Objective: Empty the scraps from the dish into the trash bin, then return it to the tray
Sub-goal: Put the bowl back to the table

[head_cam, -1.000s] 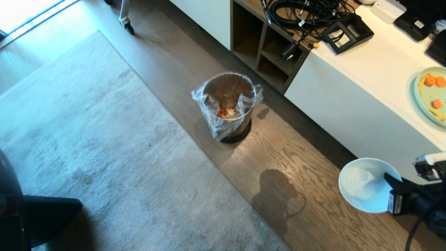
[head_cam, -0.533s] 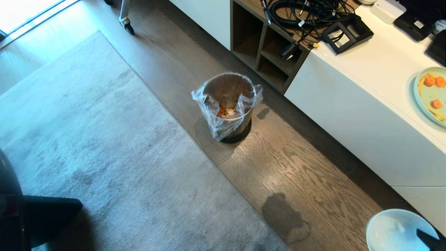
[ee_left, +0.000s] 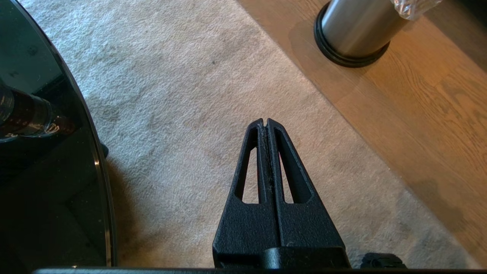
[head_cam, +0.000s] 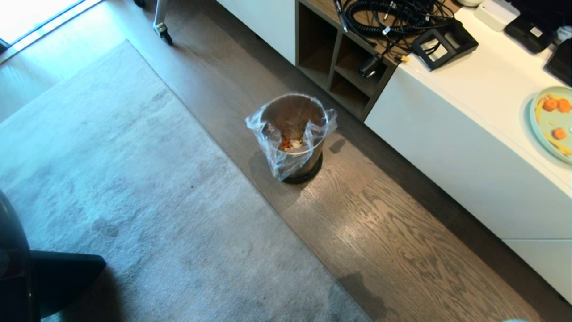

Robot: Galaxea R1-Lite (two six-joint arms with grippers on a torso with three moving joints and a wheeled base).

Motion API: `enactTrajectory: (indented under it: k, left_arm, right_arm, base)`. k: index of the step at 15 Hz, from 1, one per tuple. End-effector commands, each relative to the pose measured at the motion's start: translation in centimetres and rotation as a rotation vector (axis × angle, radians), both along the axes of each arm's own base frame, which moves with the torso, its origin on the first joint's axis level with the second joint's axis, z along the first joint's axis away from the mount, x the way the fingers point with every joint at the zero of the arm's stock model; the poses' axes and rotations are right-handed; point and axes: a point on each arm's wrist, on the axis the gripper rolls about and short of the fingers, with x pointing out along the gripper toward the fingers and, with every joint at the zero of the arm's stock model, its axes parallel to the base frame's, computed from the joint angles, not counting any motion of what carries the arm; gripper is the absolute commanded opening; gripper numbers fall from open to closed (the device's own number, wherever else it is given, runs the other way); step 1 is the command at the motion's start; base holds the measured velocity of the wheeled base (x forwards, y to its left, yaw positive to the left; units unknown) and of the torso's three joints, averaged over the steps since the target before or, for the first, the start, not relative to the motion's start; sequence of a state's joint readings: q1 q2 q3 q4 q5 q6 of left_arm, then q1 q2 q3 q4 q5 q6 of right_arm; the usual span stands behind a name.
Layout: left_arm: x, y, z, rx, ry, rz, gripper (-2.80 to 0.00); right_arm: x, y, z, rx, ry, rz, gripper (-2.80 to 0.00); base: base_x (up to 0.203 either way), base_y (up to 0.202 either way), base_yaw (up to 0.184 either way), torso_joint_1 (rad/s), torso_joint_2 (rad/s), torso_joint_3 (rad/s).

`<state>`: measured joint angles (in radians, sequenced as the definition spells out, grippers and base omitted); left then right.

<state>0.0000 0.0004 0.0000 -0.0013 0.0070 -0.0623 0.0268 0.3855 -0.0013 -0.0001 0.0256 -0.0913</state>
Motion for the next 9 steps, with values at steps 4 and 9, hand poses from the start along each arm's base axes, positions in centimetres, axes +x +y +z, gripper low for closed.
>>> enactTrajectory:
  k: [4, 9]
  left_arm:
    - [0.0, 0.0, 0.0, -0.001, -0.001, 0.001, -2.80]
    - [0.0, 0.0, 0.0, -0.001, -0.001, 0.001, -2.80]
  right_arm:
    - [-2.4, 0.0, -0.2, 0.004, -0.295, 0.005, -2.80]
    - [-3.0, 0.0, -0.3, 0.048, -0.381, -0.014, -2.80]
  base:
    - [0.000, 0.000, 0.000, 0.000, 0.00, 0.000]
    - [0.000, 0.000, 0.000, 0.000, 0.00, 0.000]
